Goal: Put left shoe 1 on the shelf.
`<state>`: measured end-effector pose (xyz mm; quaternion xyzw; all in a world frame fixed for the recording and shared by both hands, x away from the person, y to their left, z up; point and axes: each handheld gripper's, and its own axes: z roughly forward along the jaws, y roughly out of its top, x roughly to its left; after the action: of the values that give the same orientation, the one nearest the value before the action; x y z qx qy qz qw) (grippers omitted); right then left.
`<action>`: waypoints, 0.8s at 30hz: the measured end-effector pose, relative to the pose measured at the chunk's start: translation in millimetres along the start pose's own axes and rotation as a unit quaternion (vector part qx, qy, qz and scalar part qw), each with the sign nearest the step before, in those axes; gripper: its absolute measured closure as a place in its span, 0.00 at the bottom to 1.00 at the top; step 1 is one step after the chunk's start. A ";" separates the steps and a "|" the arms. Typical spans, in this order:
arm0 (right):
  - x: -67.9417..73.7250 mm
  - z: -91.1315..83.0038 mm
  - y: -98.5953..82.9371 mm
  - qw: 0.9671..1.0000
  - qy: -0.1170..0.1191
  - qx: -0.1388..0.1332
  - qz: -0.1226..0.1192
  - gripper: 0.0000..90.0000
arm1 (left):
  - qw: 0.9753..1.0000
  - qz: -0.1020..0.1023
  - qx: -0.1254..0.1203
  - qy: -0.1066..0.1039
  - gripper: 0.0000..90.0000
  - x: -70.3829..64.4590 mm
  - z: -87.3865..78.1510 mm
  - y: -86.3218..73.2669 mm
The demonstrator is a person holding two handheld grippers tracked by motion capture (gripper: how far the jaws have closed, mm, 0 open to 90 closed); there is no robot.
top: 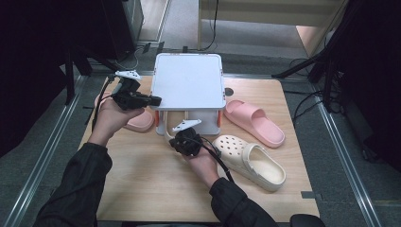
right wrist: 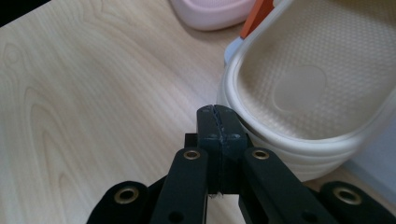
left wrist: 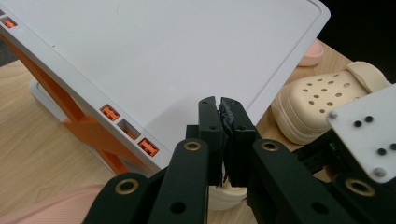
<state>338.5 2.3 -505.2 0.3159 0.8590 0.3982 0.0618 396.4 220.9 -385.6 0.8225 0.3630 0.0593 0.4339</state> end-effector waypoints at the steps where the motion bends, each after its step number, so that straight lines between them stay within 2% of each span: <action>1: -1.1 3.0 2.6 1.000 0.003 -0.002 0.002 1.00 | 1.000 0.000 0.000 0.001 0.97 -0.2 0.0 0.0; 7: -5.4 15.1 14.9 1.000 0.015 -0.014 0.014 1.00 | 1.000 0.000 0.000 0.000 0.97 -0.2 0.1 0.1; 13: -9.8 22.5 20.3 0.999 0.011 -0.021 0.021 1.00 | 1.000 -0.001 -0.003 -0.001 0.97 0.1 0.3 -0.5; 17: -8.9 20.4 20.1 1.000 0.009 -0.017 0.017 1.00 | 1.000 0.000 -0.004 0.000 0.96 -0.3 0.4 -0.3; 24: -7.6 3.9 16.8 1.000 0.014 -0.014 0.008 1.00 | 1.000 0.002 -0.002 0.003 0.96 -0.8 0.6 0.1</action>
<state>354.2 8.4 -496.8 0.3164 0.8515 0.4151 0.0509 396.2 220.0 -385.7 0.8222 0.3628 0.0631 0.4340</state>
